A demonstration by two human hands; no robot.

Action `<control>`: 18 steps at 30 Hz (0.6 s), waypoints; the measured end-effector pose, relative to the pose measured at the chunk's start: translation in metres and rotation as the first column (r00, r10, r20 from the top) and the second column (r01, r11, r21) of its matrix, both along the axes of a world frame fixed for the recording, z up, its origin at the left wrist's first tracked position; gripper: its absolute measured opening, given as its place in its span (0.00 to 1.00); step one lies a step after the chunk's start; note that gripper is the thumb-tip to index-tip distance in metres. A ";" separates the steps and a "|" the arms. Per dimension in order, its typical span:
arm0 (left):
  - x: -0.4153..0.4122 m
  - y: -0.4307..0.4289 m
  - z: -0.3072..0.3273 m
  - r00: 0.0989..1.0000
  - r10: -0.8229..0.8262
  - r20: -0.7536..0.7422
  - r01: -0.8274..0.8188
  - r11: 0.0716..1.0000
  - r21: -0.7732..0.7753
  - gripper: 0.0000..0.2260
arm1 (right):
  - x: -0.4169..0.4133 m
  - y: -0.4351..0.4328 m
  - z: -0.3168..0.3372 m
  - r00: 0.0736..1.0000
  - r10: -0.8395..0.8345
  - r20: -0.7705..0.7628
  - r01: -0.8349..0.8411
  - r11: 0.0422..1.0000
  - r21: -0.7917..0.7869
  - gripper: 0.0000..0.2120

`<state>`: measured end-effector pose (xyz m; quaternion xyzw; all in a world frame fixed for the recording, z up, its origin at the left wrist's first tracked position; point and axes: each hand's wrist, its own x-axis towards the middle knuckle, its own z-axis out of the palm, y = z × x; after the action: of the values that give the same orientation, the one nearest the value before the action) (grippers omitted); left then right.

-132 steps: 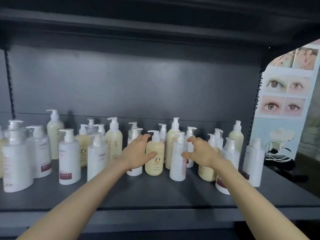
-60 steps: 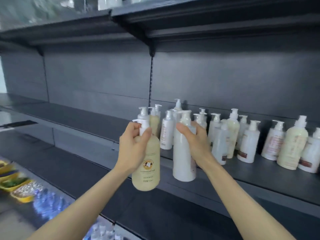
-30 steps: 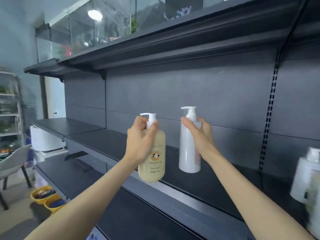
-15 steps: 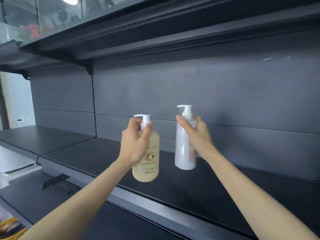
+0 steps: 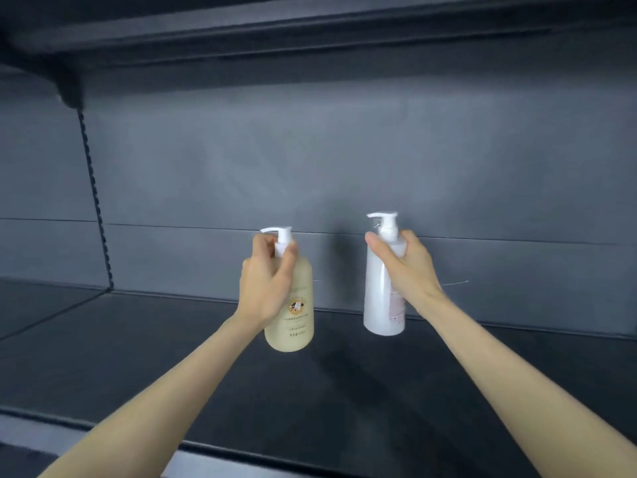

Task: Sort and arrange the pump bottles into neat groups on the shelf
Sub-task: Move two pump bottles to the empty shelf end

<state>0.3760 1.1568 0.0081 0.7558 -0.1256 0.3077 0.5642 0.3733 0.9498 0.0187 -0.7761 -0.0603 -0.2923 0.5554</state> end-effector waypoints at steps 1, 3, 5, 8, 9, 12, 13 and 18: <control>0.009 0.002 -0.002 1.000 -0.001 -0.001 0.001 1.000 0.009 0.16 | 0.009 0.002 -0.004 1.000 -0.016 -0.013 0.016 1.000 -0.012 0.17; 0.031 0.005 -0.006 1.000 -0.007 -0.015 0.007 1.000 0.025 0.17 | 0.030 0.005 -0.010 0.998 -0.052 -0.042 0.050 0.998 -0.040 0.19; 0.045 0.006 -0.008 0.999 -0.021 -0.030 0.022 0.999 0.044 0.17 | 0.045 0.007 -0.015 0.995 -0.080 -0.063 0.076 0.995 -0.067 0.20; 0.073 0.011 -0.014 0.998 -0.049 -0.038 0.051 0.997 0.058 0.17 | 0.074 0.013 -0.023 0.988 -0.125 -0.090 0.115 0.987 -0.113 0.22; 0.081 0.012 -0.016 0.998 -0.055 -0.041 0.057 0.997 0.059 0.17 | 0.082 0.015 -0.026 0.985 -0.140 -0.097 0.127 0.983 -0.130 0.23; 0.100 0.019 -0.023 0.996 -0.070 -0.062 0.074 0.996 0.055 0.18 | 0.100 0.022 -0.034 0.978 -0.175 -0.117 0.153 0.972 -0.178 0.23; 0.105 0.022 -0.025 0.995 -0.075 -0.069 0.079 0.995 0.056 0.18 | 0.104 0.025 -0.036 0.975 -0.182 -0.126 0.156 0.969 -0.192 0.23; 0.124 0.036 -0.029 0.990 -0.125 -0.069 0.130 0.990 0.061 0.10 | 0.123 0.038 -0.041 0.960 -0.239 -0.144 0.200 0.950 -0.242 0.26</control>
<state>0.4997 1.1932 -0.0207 0.7738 -0.1651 0.2419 0.5616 0.4965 0.9883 -0.0219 -0.8582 0.0421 -0.2757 0.4310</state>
